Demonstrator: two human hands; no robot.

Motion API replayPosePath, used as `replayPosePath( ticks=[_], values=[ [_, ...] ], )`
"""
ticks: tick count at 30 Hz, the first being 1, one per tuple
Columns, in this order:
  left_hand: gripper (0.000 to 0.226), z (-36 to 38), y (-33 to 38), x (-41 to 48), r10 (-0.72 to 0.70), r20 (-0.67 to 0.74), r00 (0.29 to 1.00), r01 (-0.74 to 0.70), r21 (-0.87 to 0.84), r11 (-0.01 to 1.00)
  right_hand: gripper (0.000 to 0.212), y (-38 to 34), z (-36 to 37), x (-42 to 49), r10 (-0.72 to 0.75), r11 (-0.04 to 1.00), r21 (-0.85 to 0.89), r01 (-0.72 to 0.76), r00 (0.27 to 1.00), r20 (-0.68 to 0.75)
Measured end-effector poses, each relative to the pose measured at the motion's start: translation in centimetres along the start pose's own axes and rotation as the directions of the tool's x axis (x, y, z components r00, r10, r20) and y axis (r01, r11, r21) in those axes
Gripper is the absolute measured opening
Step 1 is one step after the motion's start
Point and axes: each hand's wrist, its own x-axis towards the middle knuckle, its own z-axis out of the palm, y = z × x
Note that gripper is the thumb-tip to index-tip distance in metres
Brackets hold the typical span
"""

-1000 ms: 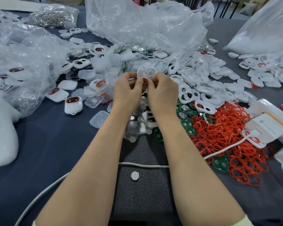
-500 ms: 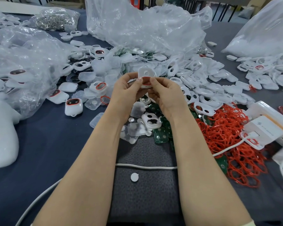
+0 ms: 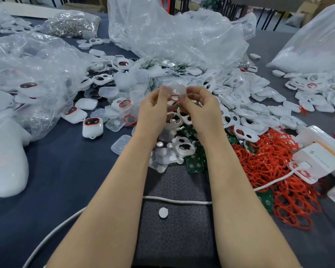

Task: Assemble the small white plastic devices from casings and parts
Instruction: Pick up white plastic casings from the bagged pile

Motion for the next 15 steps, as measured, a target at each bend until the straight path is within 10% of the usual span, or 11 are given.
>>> replayPosePath(
  ticks=[15],
  values=[
    [0.017,-7.4,3.5,2.1,-0.031,-0.465,0.885,-0.057,-0.174,0.983,0.026,-3.1,8.7,0.2,-0.201,0.92,-0.307,0.243,0.966,0.165]
  ],
)
